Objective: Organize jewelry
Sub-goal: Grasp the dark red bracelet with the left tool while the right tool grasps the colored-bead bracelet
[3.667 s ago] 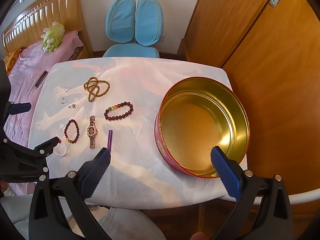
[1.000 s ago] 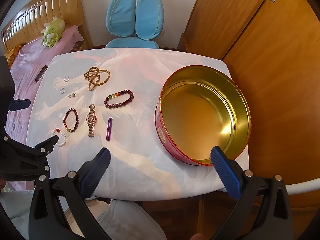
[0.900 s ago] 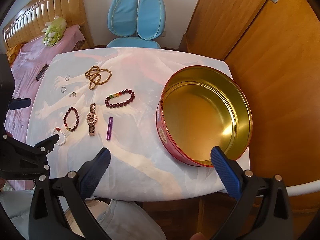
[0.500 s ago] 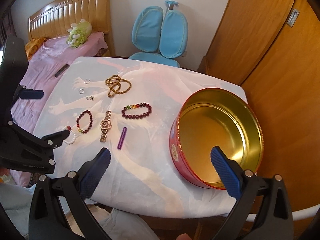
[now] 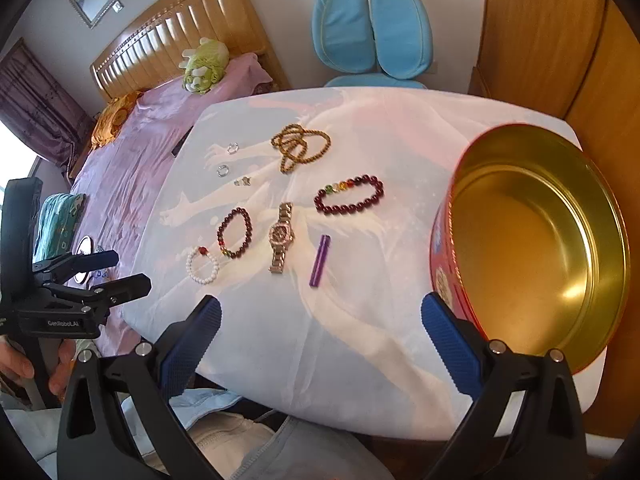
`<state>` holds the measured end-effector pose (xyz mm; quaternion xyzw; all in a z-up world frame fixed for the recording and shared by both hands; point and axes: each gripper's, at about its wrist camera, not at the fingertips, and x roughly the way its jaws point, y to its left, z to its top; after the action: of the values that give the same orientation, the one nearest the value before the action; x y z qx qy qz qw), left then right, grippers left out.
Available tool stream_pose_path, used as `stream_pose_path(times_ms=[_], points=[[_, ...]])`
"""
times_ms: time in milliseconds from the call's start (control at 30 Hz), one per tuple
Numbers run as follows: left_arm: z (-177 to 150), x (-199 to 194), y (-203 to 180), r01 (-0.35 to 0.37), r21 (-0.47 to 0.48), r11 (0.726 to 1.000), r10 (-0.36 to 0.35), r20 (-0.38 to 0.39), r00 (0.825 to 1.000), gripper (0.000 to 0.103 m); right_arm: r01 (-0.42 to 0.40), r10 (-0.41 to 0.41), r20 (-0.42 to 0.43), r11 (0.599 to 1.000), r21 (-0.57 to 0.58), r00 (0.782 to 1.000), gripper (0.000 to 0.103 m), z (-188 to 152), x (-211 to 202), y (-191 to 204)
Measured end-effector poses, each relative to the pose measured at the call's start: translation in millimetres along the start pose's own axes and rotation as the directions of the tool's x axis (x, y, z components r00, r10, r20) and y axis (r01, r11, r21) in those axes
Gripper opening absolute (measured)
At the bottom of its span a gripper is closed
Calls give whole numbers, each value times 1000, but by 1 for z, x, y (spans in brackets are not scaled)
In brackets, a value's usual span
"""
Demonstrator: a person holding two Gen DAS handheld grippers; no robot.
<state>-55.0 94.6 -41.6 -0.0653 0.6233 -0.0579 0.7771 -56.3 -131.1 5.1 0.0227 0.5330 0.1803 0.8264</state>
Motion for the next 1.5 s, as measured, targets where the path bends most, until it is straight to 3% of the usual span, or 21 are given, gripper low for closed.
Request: stream_pose_path(times_ms=[67,133,200,267,367,533,700,900,1067,1267,1500], points=[[6,9,8,-12,25,1000,12,-12,1000,98,65,-63,56,997,-48,996,101,7,1,14],[12,13,14,-75,67,995,72,47,996,98,129,-126,42,988,-86,991,101,14,11,24],[18,19,15,-108,119,987,98,85,992,98,128,-129,-15,988,-92,991,101,19,30,27],[26,33,14,-132,187,974,122,62,991,98,101,-105,-46,992,-71,993,101,26,45,27],[38,54,14,-93,250,964,87,32,996,98,60,-60,-85,998,3,995,101,37,66,25],[60,87,22,-90,269,959,89,16,996,98,104,-99,-96,993,54,990,101,54,97,15],[74,110,37,-18,214,977,22,-15,1000,98,133,-128,-123,991,29,984,101,62,139,8],[74,122,41,-38,248,968,39,2,999,98,159,-159,-133,987,-13,978,99,64,168,2],[75,128,36,-57,277,959,50,33,998,98,160,-162,-152,987,-27,975,84,64,179,-1],[73,131,28,-109,321,941,91,70,993,98,177,-188,-135,980,-87,973,82,60,181,3],[67,128,23,-101,324,941,78,84,993,93,104,-112,-118,992,-68,987,64,56,179,2]])
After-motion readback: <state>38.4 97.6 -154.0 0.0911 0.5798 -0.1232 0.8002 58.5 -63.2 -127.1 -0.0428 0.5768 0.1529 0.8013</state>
